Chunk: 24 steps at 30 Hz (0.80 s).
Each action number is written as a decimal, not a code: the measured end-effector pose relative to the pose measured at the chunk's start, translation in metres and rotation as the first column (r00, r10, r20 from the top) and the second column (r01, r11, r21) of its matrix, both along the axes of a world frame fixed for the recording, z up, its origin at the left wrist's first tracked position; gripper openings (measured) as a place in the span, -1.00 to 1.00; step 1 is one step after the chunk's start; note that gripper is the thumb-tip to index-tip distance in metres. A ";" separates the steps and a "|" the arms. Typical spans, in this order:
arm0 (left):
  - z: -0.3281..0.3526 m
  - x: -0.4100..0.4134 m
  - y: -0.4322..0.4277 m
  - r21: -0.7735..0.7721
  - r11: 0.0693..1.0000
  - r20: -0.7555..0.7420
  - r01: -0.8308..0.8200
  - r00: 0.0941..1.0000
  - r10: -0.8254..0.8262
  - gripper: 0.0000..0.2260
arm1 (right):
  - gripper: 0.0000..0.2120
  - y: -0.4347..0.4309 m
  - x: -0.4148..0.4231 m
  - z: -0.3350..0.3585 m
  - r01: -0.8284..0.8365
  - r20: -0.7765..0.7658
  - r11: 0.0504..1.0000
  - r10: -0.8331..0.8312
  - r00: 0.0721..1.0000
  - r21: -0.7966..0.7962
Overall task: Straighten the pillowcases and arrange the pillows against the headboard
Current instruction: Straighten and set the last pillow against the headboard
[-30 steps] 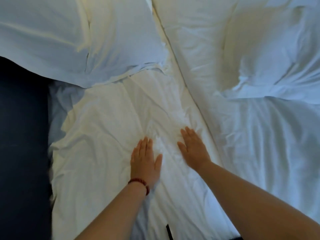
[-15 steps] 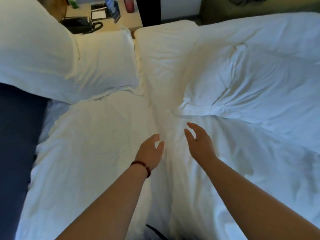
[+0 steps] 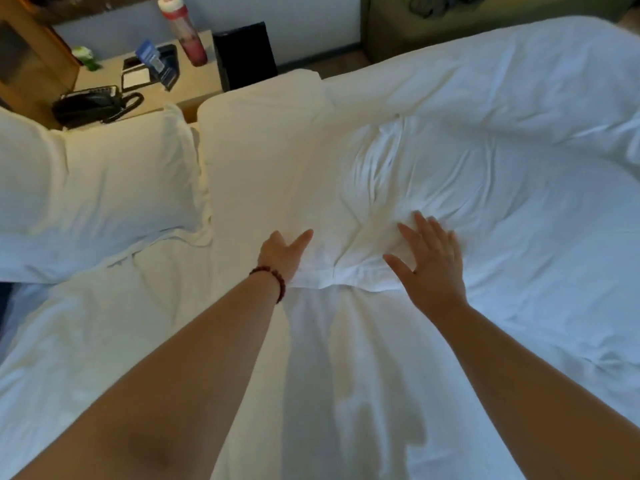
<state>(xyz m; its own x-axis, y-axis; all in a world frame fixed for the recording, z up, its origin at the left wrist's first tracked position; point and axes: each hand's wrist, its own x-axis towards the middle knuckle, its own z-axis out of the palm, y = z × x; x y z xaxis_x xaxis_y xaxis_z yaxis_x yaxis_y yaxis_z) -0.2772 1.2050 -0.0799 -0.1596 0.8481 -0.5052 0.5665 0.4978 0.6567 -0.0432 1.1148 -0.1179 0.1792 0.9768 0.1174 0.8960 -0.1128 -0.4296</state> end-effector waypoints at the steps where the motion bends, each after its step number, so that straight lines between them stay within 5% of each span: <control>1: 0.002 0.008 0.011 -0.040 0.999 0.001 -0.009 1.000 0.009 -0.24 | -0.34 0.004 0.005 -0.008 -0.005 0.033 1.000 0.006 0.999 -0.018; 5: -0.001 0.040 0.040 -0.190 0.981 -0.017 0.032 0.999 -0.036 -0.21 | -0.31 0.016 0.013 -0.033 0.027 -0.008 0.998 -0.028 1.000 -0.055; 13: 0.017 0.064 0.013 0.046 0.957 0.302 -0.287 0.917 0.261 -0.54 | -0.35 0.022 0.025 -0.032 0.021 -0.263 0.998 -0.037 0.964 -0.062; 18: 0.034 0.032 -0.028 0.158 0.916 0.298 -0.369 0.902 0.312 -0.70 | -0.34 -0.016 0.001 -0.008 0.062 -0.147 0.997 -0.056 0.987 0.037; 24: 0.078 -0.022 -0.075 0.215 0.870 0.322 -0.443 0.874 0.365 -0.62 | -0.29 -0.044 -0.036 0.037 -0.034 0.055 0.986 0.025 0.998 0.166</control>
<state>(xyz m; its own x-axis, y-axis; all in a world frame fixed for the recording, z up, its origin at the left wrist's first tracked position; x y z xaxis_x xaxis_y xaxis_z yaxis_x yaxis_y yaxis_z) -0.2988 1.1303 -0.0014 -0.4136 0.8468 -0.3345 0.1422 0.4230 0.8949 -0.0796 1.0708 -0.0813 0.1398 0.9475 0.2877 0.9198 -0.0167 -0.3920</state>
